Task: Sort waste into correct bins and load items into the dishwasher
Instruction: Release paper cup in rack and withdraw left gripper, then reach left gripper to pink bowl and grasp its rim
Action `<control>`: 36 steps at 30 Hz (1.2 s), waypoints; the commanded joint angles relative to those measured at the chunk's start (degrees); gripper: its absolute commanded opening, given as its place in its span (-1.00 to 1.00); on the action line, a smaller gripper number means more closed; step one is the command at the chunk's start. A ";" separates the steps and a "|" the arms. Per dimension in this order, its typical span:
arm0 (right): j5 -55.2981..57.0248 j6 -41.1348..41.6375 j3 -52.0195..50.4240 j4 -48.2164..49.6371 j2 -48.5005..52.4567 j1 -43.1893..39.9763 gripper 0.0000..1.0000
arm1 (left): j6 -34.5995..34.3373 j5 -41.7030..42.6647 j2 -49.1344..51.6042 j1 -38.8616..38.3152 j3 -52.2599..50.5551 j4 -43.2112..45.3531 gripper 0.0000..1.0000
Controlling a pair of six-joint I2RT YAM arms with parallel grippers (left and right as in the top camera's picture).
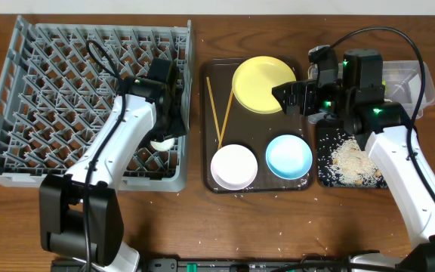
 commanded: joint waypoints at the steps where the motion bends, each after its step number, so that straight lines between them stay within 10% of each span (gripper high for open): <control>1: 0.13 -0.81 0.09 -0.04 -0.42 0.33 0.98 | -0.26 -0.66 1.33 0.07 0.57 -0.74 0.50; 17: 0.11 -0.81 0.09 -0.52 -0.42 0.33 0.99 | -0.55 1.07 -4.39 0.07 2.99 -7.04 0.33; 28: 0.11 -0.81 0.09 -1.18 -0.42 0.33 0.99 | -0.76 1.05 -4.37 0.09 2.78 -6.05 0.69; 36: 0.13 -0.74 0.09 -0.09 -0.48 -0.04 0.99 | 2.82 10.95 -7.04 -1.81 8.63 -5.51 0.48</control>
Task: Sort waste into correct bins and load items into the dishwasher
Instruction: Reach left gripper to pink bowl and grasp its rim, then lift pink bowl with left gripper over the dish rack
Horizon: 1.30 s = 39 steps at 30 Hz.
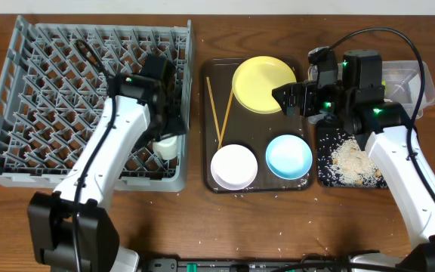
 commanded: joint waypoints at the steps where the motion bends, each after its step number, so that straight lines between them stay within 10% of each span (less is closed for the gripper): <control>1: 0.09 -0.35 0.09 1.20 -0.57 -0.31 0.99 | 2.23 7.08 -3.63 -2.78 3.96 1.29 0.48; 8: 0.07 2.05 0.09 0.20 -2.01 -5.31 0.99 | 11.74 6.99 1.51 -17.42 2.08 2.86 0.50; 22: 0.07 1.95 0.09 -1.09 -2.01 -5.42 0.99 | 16.76 6.58 21.70 -19.15 1.90 6.14 0.49; 26: 0.09 1.79 0.09 -1.07 -1.99 -5.42 0.99 | 16.76 10.40 22.71 -19.21 1.90 6.29 -0.17; 29: 0.09 1.77 0.09 -1.07 -1.99 -5.42 0.99 | 16.28 13.70 22.71 -19.30 1.75 6.93 -0.21; 34: 0.07 1.79 0.09 -1.22 -1.99 -5.42 0.98 | 13.81 13.35 22.71 -19.63 -0.24 9.73 -0.85; 39: 0.07 1.79 0.09 -1.44 -1.99 -5.42 0.99 | 12.37 11.82 22.56 -19.63 -0.35 9.73 -0.85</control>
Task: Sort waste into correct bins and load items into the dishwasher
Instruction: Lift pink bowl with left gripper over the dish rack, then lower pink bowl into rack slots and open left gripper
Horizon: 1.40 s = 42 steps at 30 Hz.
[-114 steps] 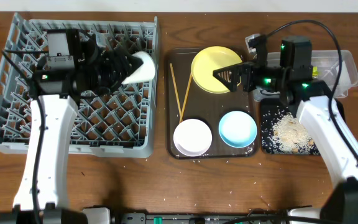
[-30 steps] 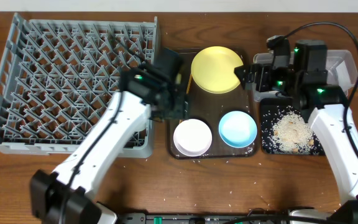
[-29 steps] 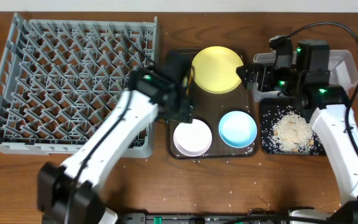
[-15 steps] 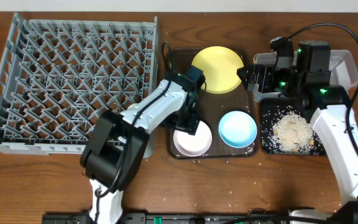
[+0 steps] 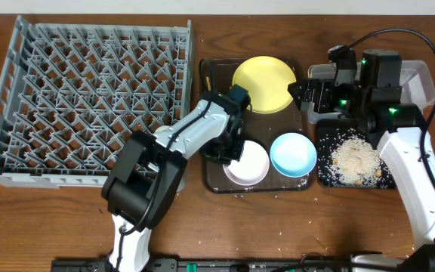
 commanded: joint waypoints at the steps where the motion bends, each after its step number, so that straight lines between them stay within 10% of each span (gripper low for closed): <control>1: -0.09 0.42 0.09 -0.04 -1.18 -0.26 0.99 | -0.94 -1.01 -0.35 -0.09 -0.50 -0.20 -0.85; 17: -0.07 0.44 0.09 -0.04 -1.16 -0.15 0.99 | -3.17 2.95 -19.26 15.69 1.68 -1.70 -0.85; 24: -0.04 0.42 0.09 -0.07 -1.16 -0.15 0.99 | -3.50 -25.22 -20.94 23.65 10.71 0.24 -0.85; 32: -0.04 0.42 0.09 -0.07 -1.16 -0.15 0.98 | -10.47 -78.53 -17.22 18.36 7.96 3.89 -0.86; 42: -0.04 0.42 0.09 -0.07 -1.16 -0.15 0.99 | -19.91 -89.26 -13.31 10.14 4.26 3.93 -0.86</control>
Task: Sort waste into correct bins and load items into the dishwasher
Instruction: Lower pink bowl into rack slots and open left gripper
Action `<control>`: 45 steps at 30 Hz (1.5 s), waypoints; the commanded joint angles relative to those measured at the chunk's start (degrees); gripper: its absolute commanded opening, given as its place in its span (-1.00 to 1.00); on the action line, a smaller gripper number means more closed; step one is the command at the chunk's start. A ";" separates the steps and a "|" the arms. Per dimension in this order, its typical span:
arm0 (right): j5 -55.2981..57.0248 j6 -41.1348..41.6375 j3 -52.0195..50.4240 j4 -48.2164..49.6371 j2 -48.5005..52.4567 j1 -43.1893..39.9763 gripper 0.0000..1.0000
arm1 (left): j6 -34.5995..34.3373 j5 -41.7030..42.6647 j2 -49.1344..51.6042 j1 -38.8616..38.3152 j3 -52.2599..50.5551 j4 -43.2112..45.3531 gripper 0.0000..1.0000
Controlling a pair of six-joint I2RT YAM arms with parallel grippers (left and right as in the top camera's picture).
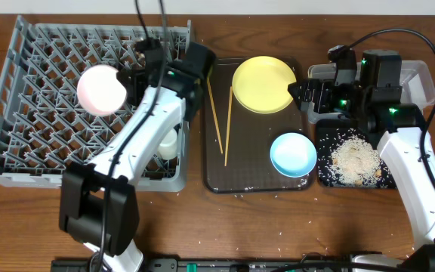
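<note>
My left gripper [129,81] is shut on the rim of a white bowl [101,90], held above the back middle of the grey dish rack [21,98]. A white cup [169,143] sits in the rack's front right corner. On the dark tray [236,177] lie a yellow plate [261,84], a blue bowl [291,153] and two chopsticks [218,121]. My right gripper [300,97] stands open at the plate's right rim.
A black tray [351,160] holding spilled rice lies right of the dark tray. A clear plastic container [420,79] stands behind it, partly under my right arm. Rice grains are scattered on the wooden table near the front edge.
My left gripper was down at the white bowl on the tray's front left. It now holds that bowl over the rack, and the bowl's place on the tray is bare. The right arm is unmoved.
At first my left gripper was low in the rack's front right corner at a white cup. Then it stood a little above the cup, which stayed there. Later it reached the white bowl on the tray, and now carries it over the rack. My right arm shifted slightly right.
</note>
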 commanded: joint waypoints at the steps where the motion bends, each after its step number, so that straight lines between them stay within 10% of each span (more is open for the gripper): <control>1: -0.07 0.39 0.09 -0.04 -1.11 -0.17 0.98 | -4.59 -4.50 0.13 0.07 -0.24 0.07 -0.86; 7: -0.07 0.39 0.09 -0.04 -1.11 -0.17 0.99 | -3.50 9.90 -1.81 1.16 0.68 0.09 -0.68; 11: -0.07 0.39 0.09 -0.04 -1.11 -0.17 0.98 | 6.91 42.69 -8.04 8.26 2.40 3.02 0.03; 15: -0.07 0.39 0.09 -0.04 -1.11 -0.17 0.98 | 14.19 69.53 -11.61 20.06 2.36 3.41 0.08; 30: -0.07 0.39 0.09 -0.04 -1.11 -0.17 0.99 | 24.26 72.74 -5.35 27.34 2.23 3.30 0.07; 38: -0.07 0.39 0.09 -0.04 -1.11 -0.17 0.99 | 21.86 69.33 -4.28 27.39 2.05 4.24 -0.70; 45: -0.07 0.39 0.09 -0.04 -1.11 -0.17 0.99 | 16.20 75.67 -4.72 35.60 2.05 5.44 -0.23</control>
